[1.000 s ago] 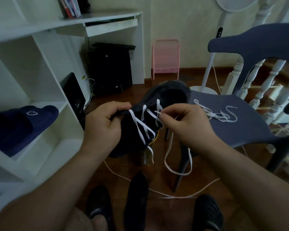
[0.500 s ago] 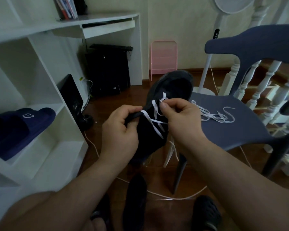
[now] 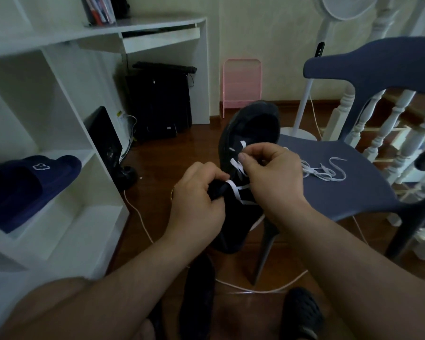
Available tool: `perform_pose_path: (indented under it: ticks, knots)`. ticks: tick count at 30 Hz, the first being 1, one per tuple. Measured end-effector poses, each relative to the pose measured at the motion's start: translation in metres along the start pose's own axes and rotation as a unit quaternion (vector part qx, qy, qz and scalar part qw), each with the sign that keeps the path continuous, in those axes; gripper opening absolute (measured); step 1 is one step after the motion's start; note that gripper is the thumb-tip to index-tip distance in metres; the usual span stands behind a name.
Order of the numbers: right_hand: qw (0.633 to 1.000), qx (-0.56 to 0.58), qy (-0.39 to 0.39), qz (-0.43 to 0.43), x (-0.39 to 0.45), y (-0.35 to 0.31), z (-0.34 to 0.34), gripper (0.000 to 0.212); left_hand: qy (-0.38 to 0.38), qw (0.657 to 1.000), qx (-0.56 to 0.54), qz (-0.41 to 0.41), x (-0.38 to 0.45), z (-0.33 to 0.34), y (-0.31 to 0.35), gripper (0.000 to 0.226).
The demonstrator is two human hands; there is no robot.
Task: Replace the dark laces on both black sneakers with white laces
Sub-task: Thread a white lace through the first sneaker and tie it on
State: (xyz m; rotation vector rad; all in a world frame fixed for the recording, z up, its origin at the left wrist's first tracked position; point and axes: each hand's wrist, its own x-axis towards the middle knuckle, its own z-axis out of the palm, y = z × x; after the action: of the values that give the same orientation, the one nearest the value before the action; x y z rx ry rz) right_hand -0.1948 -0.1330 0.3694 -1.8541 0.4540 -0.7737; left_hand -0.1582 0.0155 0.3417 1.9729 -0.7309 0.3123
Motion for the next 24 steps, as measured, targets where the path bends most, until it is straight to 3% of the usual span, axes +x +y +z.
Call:
perform_pose_path:
  ticks: [5,11,17,24]
  knots:
    - [0.999,-0.006,-0.025,0.028,0.002,0.006,0.005,0.014,-0.047,0.992,-0.090,-0.072,-0.001,-0.007,0.008,0.079]
    - [0.999,-0.009,-0.030,0.038,0.000,0.007,0.006,0.025,-0.174,0.967,-0.142,-0.119,0.004,-0.007,0.004,0.106]
    - [1.000,-0.016,-0.013,0.018,-0.001,0.007,0.005,0.025,-0.188,0.967,-0.135,-0.105,0.005,-0.006,0.006,0.103]
    - [0.996,-0.072,-0.058,0.009,0.005,0.010,0.006,0.023,-0.222,0.940,-0.170,-0.197,0.009,-0.006,0.004,0.101]
